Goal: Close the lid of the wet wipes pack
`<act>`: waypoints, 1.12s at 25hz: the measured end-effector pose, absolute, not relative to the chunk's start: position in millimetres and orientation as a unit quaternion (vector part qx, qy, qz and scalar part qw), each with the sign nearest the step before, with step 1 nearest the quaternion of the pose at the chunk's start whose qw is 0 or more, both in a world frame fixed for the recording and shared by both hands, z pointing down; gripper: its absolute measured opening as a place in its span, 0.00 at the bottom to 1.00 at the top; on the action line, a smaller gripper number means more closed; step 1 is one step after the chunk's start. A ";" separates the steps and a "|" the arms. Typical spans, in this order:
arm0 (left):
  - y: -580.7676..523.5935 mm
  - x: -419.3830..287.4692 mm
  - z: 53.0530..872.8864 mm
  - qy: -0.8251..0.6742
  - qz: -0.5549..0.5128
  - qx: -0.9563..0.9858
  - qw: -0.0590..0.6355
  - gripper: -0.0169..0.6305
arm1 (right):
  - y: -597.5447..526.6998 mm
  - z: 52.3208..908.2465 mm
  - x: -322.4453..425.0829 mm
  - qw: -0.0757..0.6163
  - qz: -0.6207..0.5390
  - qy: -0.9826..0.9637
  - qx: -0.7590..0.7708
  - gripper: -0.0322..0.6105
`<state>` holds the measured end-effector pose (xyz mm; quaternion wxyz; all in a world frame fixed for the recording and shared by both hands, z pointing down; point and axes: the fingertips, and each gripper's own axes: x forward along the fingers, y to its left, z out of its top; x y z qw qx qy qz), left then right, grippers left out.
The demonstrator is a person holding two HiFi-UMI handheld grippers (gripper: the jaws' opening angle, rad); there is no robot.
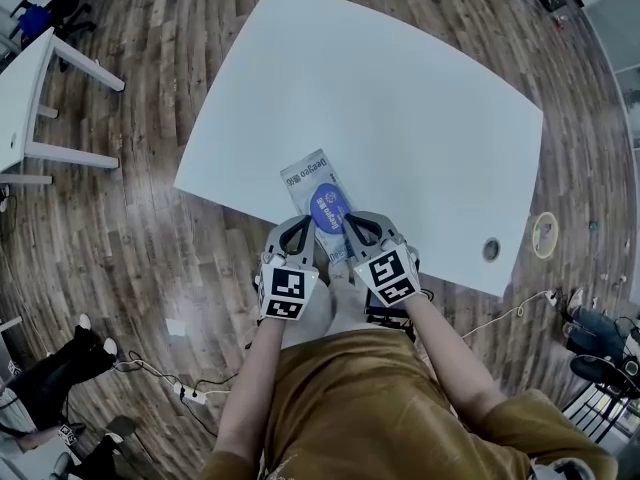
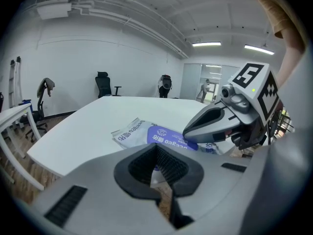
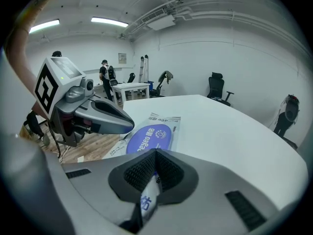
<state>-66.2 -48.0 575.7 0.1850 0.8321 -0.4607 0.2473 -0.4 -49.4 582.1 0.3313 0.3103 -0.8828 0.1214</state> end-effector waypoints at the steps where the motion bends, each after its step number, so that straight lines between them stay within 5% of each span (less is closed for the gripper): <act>1: -47.3 -65.6 576.2 -0.460 0.248 0.832 0.186 0.02 | -49.8 582.5 -0.4 0.332 0.124 -0.882 0.310 0.06; 28: -38.8 -90.3 547.0 -0.500 0.234 0.818 0.159 0.02 | -56.0 546.9 18.6 0.283 0.142 -0.876 0.364 0.06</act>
